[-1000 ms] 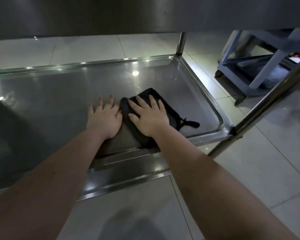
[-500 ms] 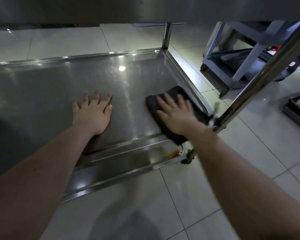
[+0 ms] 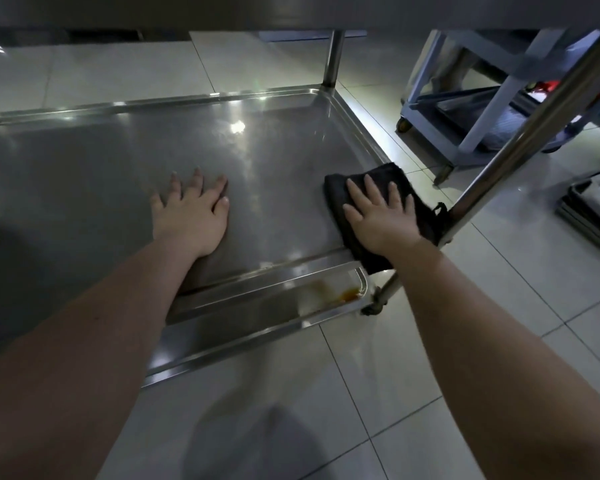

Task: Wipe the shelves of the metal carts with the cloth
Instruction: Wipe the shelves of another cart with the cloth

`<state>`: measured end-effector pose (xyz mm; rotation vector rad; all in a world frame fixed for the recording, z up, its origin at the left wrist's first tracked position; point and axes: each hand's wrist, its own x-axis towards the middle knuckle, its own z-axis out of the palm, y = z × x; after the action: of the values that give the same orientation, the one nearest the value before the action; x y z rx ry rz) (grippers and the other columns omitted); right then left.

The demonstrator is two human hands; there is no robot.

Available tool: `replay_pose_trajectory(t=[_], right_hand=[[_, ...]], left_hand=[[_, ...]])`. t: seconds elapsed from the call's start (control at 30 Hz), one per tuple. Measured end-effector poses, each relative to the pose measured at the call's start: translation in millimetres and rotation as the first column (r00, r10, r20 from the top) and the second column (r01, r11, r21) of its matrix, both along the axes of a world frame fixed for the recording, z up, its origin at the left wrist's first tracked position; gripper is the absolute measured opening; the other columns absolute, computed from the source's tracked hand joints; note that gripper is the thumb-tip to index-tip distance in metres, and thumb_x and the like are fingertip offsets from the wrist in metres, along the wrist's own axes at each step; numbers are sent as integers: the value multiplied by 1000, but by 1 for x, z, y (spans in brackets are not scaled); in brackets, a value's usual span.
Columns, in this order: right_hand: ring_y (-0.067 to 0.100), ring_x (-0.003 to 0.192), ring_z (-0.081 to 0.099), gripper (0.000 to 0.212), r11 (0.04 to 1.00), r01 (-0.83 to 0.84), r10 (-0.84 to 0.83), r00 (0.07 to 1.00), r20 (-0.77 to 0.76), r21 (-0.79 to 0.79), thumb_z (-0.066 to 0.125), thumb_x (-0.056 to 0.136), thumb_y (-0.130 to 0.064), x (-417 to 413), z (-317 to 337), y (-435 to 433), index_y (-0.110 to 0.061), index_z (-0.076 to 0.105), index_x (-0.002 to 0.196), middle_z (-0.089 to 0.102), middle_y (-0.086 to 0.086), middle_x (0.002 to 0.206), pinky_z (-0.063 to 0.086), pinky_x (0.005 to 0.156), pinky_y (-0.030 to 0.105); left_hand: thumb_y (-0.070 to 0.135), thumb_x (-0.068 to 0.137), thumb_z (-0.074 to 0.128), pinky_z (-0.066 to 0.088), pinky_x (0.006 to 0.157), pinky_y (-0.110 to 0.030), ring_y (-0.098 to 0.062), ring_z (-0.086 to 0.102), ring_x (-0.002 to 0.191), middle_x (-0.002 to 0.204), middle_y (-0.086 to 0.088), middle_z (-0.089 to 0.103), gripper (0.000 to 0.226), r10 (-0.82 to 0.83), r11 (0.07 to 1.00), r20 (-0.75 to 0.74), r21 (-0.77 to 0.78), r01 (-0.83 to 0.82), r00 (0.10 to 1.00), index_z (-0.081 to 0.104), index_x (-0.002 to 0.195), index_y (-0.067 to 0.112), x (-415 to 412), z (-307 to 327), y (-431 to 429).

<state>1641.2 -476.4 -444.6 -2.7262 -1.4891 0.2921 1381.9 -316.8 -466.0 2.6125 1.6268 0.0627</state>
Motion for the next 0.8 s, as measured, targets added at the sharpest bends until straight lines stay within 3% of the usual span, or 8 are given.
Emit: replay_pose_trajectory(t=[0.2, 0.37, 0.47, 0.57, 0.67, 0.8], right_hand=[[34, 148, -16, 57, 962, -265, 267, 963, -20, 68, 8, 98, -60, -139, -9, 40, -47, -5, 152, -11, -10, 163, -15, 114, 58], [32, 148, -18, 56, 964, -264, 266, 963, -34, 42, 9, 99, -60, -133, -6, 42, -48, -6, 152, -14, -10, 163, -16, 115, 56], [32, 148, -18, 56, 962, -267, 269, 963, -34, 51, 8, 98, -61, -137, -9, 43, -49, -7, 151, -14, -11, 163, -17, 114, 55], [27, 150, -12, 57, 949, -308, 310, 950, -29, 71, 15, 97, -64, -114, -11, 48, -52, -1, 150, -8, -16, 163, -12, 116, 52], [25, 151, -5, 57, 982, -183, 183, 983, -7, 48, 24, 97, -64, -45, -4, 57, -53, 5, 150, -3, -17, 163, -3, 118, 52], [27, 150, -6, 56, 997, 75, -75, 997, -9, -6, 19, 98, -62, 26, -1, 61, -51, 5, 151, -2, -12, 164, -6, 119, 54]], left_hand=[[46, 103, 13, 0, 117, -61, -31, 0, 150, 165, 5, 3, 50, -11, 999, 23, -43, 12, 1000, 11, 152, 47, -4, 5, 0], [47, 104, 20, 3, 117, -59, -32, 1, 150, 165, 5, 2, 50, -158, 970, 2, -187, 155, 988, 10, 152, 47, -39, 13, 27], [64, 97, 13, 4, 115, -64, -32, 5, 150, 164, 13, 3, 53, -65, 991, -40, -120, 60, 997, 6, 149, 55, -87, 7, 39], [65, 96, 12, 7, 115, -63, -30, 7, 150, 164, 12, 8, 54, -65, 997, -12, -45, 64, 998, 5, 148, 55, -99, 1, 39], [65, 95, 11, 6, 116, -63, -29, 7, 150, 163, 13, 7, 54, -58, 998, -6, -30, 58, 998, 6, 148, 55, -93, 1, 42], [62, 96, 11, 3, 115, -63, -30, 4, 150, 164, 11, 7, 53, -55, 998, -7, 4, 55, 998, 7, 149, 54, -90, -2, 39]])
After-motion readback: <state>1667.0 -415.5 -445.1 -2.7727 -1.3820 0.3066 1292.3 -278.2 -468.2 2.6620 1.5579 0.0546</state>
